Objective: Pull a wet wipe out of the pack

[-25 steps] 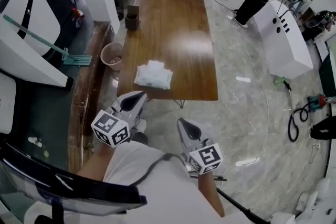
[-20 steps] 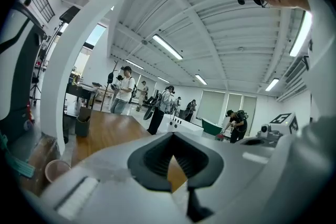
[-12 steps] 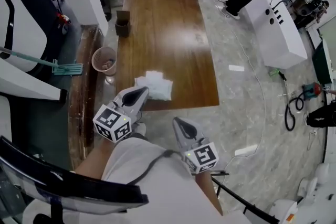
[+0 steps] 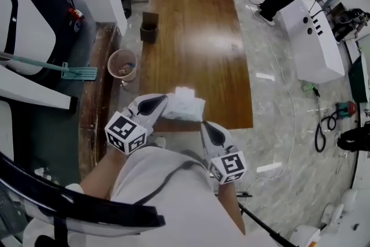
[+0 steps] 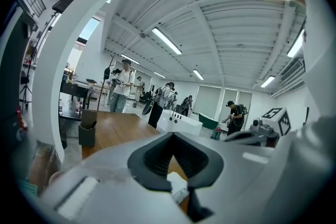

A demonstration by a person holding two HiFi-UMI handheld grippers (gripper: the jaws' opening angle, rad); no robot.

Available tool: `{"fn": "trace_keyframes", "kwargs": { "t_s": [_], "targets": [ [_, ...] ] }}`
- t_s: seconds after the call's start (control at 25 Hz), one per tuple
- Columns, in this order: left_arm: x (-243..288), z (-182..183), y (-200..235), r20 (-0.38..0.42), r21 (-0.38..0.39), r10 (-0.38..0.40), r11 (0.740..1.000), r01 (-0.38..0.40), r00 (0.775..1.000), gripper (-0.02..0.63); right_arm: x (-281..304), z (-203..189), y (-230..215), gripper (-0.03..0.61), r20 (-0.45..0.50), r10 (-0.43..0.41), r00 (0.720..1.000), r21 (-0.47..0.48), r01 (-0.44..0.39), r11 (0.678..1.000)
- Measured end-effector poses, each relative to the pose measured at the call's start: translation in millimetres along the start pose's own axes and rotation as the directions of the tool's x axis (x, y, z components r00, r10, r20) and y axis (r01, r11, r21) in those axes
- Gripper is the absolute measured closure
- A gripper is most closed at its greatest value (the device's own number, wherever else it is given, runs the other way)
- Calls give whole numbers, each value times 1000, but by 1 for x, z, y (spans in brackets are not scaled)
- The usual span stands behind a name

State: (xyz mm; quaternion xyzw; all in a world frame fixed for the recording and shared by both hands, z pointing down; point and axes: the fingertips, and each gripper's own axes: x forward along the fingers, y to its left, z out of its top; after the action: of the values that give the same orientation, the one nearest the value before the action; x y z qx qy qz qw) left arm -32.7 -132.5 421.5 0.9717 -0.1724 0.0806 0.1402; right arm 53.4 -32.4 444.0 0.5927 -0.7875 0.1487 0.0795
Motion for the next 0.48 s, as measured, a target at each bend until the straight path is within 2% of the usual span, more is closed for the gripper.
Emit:
{"fn": "trace_keyframes", "kwargs": {
  "t_s": [0.08,0.24,0.32,0.48],
  "targets": [
    [4,-7,6,-21,5,-2,1000,2,1000,609,9,4,-5,570,2,-4,1000,0,4,1000],
    [12,-23,10,-55,-37,23,999,-25,998,603,21,5,-11,569,-15,17,1000,4,-17,1000],
    [20,-31,9,-79,-22,24,999,-26,997,534,30,6,-16,569,-20,33,999,-1,-33,999],
    [35,-67,2,-170,21,38,999,-35,985,491,46,1,-26,569,-42,70,997,9,-70,997]
  ]
}}
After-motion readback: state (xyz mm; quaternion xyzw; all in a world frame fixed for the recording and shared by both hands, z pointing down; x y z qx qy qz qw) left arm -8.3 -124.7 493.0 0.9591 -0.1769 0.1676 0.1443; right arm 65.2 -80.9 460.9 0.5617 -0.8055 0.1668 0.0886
